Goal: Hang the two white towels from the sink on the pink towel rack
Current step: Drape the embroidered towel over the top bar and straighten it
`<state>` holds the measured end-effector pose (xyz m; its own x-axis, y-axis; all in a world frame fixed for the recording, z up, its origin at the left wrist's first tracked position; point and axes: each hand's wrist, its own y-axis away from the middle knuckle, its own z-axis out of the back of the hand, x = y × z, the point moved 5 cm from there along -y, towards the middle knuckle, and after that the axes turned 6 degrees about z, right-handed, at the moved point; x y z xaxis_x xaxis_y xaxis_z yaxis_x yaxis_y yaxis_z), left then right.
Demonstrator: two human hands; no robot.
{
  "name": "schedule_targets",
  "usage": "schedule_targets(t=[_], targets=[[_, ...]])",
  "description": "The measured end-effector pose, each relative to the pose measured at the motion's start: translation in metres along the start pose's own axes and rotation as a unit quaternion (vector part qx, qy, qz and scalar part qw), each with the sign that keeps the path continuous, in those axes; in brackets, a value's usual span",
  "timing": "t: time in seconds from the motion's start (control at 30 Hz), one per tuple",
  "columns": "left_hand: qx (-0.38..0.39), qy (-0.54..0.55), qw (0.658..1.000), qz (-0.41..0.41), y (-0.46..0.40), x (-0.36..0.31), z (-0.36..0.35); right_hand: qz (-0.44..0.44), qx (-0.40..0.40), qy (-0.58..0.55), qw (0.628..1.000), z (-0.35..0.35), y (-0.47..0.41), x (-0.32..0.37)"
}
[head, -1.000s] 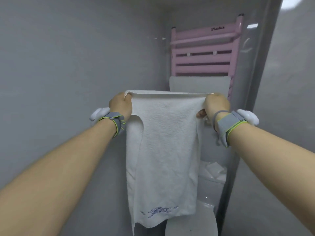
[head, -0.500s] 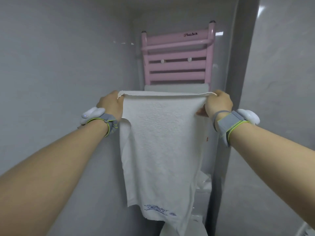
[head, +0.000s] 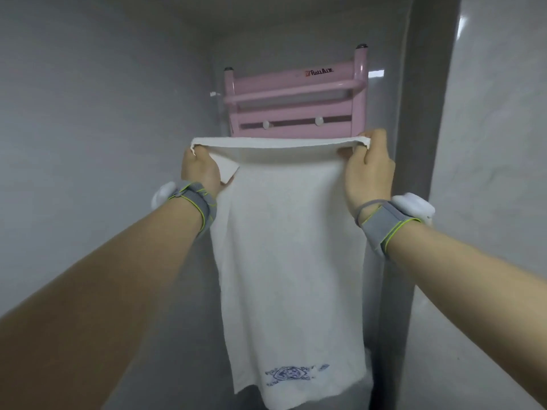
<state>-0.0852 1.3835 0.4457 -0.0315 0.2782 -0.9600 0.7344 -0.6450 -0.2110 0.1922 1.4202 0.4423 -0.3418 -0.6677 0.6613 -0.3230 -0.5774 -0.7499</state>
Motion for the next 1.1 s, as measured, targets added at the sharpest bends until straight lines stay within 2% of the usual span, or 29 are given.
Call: schedule_targets(t=[0.13, 0.23, 0.47, 0.73, 0.93, 1.1], targets=[[-0.041, -0.023, 0.996, -0.073, -0.044, -0.01, -0.024, 0.026, -0.02, -0.024, 0.999, -0.007, -0.03, -0.014], [-0.026, -0.052, 0.994, -0.09, -0.088, -0.006, -0.047, 0.024, -0.023, -0.037, 0.999, -0.014, -0.05, -0.026], [0.014, 0.038, 0.997, -0.06, -0.08, -0.036, -0.083, 0.075, -0.032, -0.035, 0.996, -0.035, -0.09, -0.033], [0.034, 0.106, 0.989, -0.099, -0.121, -0.071, -0.116, 0.17, -0.031, -0.026, 0.985, -0.079, -0.135, -0.029], [0.041, 0.099, 0.986, -0.131, -0.177, -0.091, -0.126, 0.25, -0.027, 0.023, 0.968, -0.119, -0.165, -0.02], [0.069, 0.099, 0.979, -0.164, -0.228, -0.098, -0.147, 0.244, 0.007, 0.112, 0.963, -0.162, -0.191, -0.022]])
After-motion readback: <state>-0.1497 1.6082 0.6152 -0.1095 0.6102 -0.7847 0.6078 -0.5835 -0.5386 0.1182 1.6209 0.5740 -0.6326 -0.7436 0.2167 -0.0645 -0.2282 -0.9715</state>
